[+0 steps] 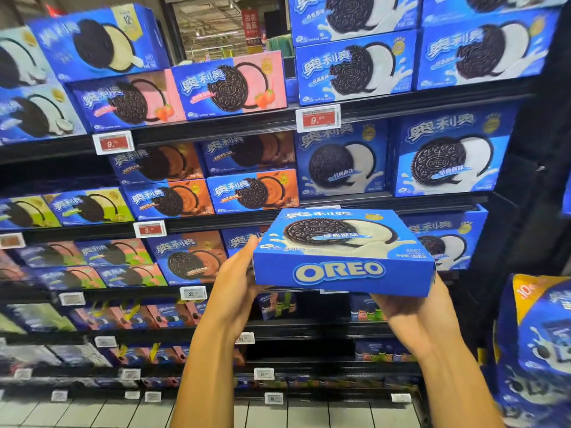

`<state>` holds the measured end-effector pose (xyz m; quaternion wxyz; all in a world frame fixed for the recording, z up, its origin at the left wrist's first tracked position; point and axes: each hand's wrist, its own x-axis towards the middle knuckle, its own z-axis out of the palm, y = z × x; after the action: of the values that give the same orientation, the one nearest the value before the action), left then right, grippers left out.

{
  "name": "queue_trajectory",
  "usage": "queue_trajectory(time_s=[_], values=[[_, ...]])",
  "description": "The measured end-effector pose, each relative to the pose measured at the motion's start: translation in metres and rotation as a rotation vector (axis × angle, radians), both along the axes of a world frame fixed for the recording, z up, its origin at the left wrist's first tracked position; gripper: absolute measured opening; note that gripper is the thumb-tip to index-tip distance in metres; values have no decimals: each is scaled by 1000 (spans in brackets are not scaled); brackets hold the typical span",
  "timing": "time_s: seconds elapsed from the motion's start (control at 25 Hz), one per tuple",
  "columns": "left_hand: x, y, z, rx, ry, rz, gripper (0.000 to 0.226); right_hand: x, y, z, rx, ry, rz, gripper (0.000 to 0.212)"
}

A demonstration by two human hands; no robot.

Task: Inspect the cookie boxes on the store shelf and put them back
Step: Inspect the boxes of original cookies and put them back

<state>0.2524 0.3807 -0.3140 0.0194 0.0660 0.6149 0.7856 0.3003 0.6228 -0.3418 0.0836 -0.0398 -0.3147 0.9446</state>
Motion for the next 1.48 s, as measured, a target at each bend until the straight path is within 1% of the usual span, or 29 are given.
queue_trajectory(time_s=[0.16,0.44,0.6,0.76,0.84,0.92,1.0,1.08,1.16,1.28,1.36,1.48], values=[[4,1,2,-31,17,-24,35,1,1,0,-11,10,14,36],[4,-2,-2,-27,62,-65,35,5,-1,1,-24,17,16,35],[-2,-7,-12,-1,21,-67,35,5,-2,0,-27,-15,18,34],[-3,-13,-29,-37,-9,-99,43,7,-3,-2,43,-11,39,32],[-1,-14,-34,-40,5,-76,39,9,-4,-3,65,6,53,32],[1,-14,-38,4,8,-15,31,10,-4,-7,67,26,69,33],[2,-14,-42,55,26,42,37,11,-4,-11,72,37,77,36],[4,-15,-45,78,44,62,44,10,-5,-14,105,25,88,41],[6,-17,-48,86,63,81,44,9,-6,-15,166,5,105,44],[7,-22,-52,88,106,109,45,6,-2,-18,324,-5,64,40],[6,-25,-54,45,143,108,50,2,0,-19,407,-19,33,36],[4,-29,-57,-31,188,108,53,-2,2,-24,368,-12,36,35]])
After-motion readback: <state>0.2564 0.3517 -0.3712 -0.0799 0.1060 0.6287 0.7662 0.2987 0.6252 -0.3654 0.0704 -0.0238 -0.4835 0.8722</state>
